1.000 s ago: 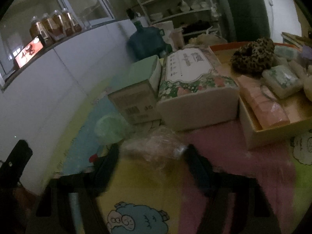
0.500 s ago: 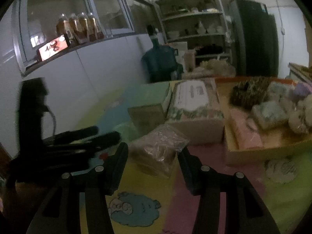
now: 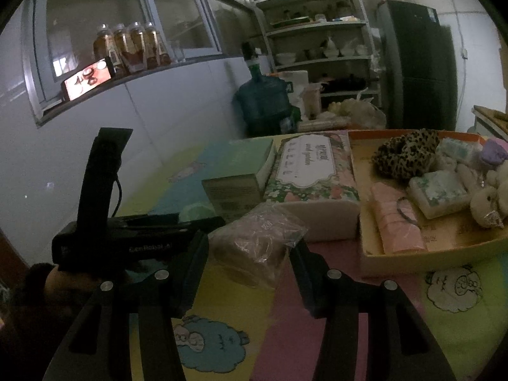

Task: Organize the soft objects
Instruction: 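Grasp the mint-green sponge with the left tool while the right tool grasps the clear plastic bag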

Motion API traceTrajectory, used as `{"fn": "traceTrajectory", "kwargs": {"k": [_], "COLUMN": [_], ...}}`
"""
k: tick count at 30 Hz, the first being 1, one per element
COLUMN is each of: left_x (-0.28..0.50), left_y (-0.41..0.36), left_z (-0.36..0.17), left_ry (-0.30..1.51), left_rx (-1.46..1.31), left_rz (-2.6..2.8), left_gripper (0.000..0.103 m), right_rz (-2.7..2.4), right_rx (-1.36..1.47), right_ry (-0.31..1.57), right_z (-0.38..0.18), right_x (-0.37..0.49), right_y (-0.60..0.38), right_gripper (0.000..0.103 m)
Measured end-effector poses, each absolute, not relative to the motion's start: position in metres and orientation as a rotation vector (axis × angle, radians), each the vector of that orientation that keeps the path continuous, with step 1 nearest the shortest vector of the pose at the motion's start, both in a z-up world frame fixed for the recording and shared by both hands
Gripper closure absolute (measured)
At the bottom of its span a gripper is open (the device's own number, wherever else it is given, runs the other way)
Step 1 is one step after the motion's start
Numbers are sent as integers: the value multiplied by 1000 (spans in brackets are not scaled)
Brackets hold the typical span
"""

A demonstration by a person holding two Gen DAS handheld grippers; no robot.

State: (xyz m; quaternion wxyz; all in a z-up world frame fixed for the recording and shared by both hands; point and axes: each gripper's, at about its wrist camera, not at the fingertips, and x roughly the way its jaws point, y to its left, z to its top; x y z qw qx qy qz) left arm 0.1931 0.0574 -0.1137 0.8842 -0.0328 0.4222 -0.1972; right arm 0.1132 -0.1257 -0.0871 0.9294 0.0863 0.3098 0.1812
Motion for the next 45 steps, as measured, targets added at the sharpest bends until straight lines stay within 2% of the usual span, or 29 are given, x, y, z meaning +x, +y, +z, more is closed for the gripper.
{"fn": "traceTrajectory", "kwargs": {"k": [5,17,29,45], "left_x": [182,106,39,27], "left_y": [68,101,118,67], "left_z": [-110,-86,-49,-28], "left_ry": [848,728,553,449], "left_rx": [-110,-130,-186,-206], "left_rz": [-400,-287,-139,-118], "left_gripper": [46,46,46,46], "right_rz": [379,436,482,429], "right_rx": [182,170,127,172], "right_ry": [644,639,563,452], "right_z": [-90,-90,-63,-41], "right_x": [117,110,81,52], "right_y": [-125,-108,-94,-143], "right_gripper": [49,49,49,49]}}
